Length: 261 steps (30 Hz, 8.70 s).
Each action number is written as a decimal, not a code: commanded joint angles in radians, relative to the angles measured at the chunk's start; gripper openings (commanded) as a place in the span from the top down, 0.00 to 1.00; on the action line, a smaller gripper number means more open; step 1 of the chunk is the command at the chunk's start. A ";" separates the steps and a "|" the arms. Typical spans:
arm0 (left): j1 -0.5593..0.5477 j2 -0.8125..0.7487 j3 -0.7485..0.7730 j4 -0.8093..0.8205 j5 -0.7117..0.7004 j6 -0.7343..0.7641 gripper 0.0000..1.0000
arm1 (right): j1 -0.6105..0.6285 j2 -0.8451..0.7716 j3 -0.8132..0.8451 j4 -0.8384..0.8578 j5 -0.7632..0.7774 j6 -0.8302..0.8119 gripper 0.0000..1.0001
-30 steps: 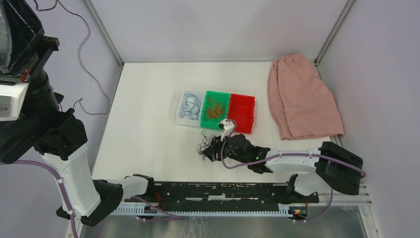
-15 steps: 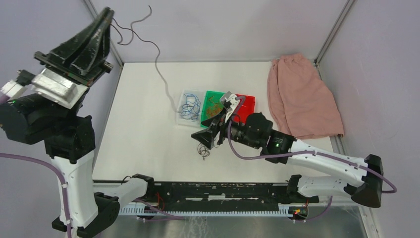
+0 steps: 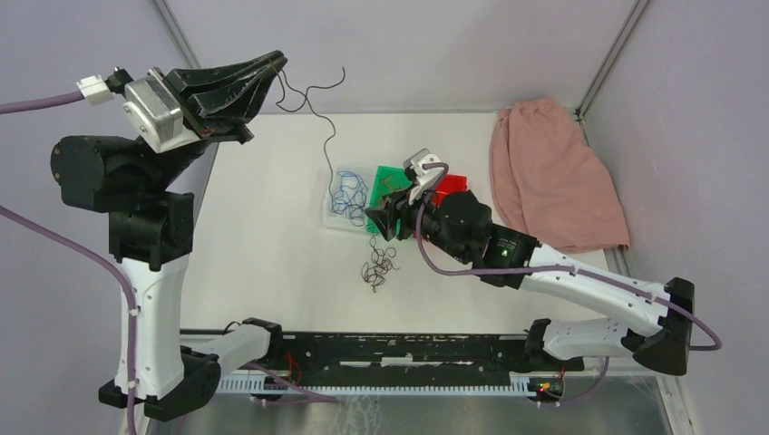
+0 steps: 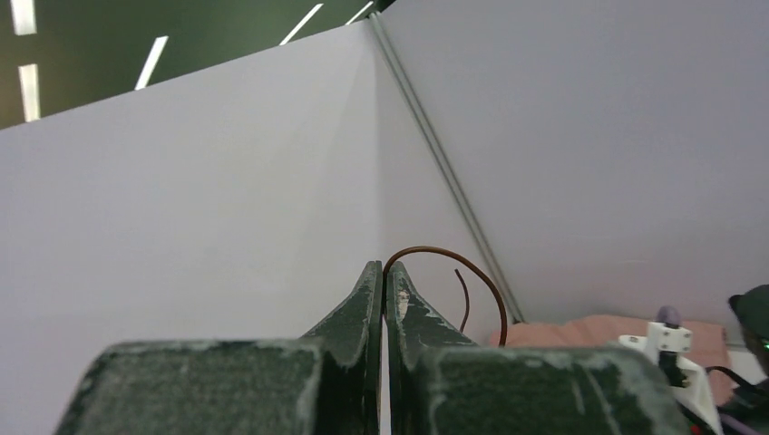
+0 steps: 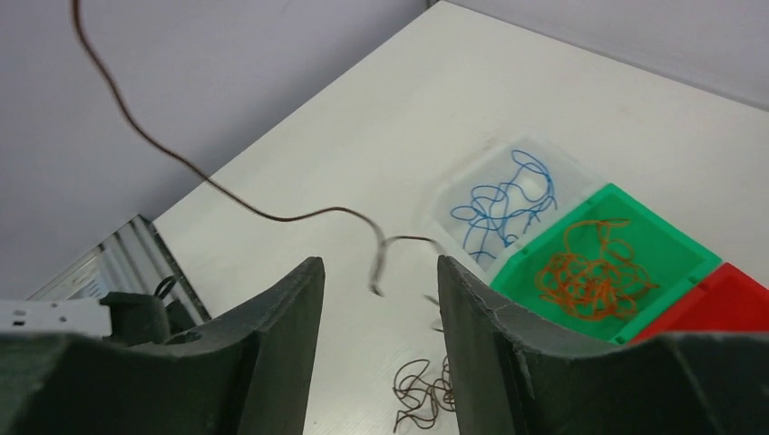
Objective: Untangle the cables
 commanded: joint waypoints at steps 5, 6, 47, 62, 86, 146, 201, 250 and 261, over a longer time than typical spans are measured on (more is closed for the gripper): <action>0.001 -0.005 -0.007 -0.007 0.096 -0.163 0.96 | -0.064 0.004 -0.006 0.111 -0.010 0.030 0.35; 0.001 -0.007 -0.009 -0.012 0.095 -0.152 0.96 | -0.063 0.004 -0.018 0.135 -0.075 0.031 0.31; -0.002 -0.189 -0.530 -0.632 0.274 0.215 0.23 | -0.364 -0.052 0.098 -0.066 -0.080 0.061 0.99; -0.002 -0.251 -0.571 -0.803 0.188 0.428 0.19 | -0.481 0.017 0.093 -0.117 -0.018 -0.070 0.99; -0.002 -0.282 -0.545 -0.803 0.182 0.439 0.19 | -0.495 0.146 0.060 -0.114 0.004 -0.100 0.99; -0.002 -0.280 -0.552 -0.777 0.189 0.455 0.24 | -0.611 0.595 0.285 -0.289 -0.137 0.010 0.72; -0.002 -0.380 -0.896 -0.756 0.113 0.512 0.22 | -0.245 0.332 -0.182 0.065 -0.519 0.145 1.00; -0.002 -0.621 -1.039 -0.597 0.250 0.678 0.51 | -0.227 0.134 0.164 0.153 -1.032 0.431 1.00; -0.002 -0.627 -1.071 -0.421 0.240 0.460 0.62 | -0.227 0.132 0.115 0.234 -0.992 0.489 1.00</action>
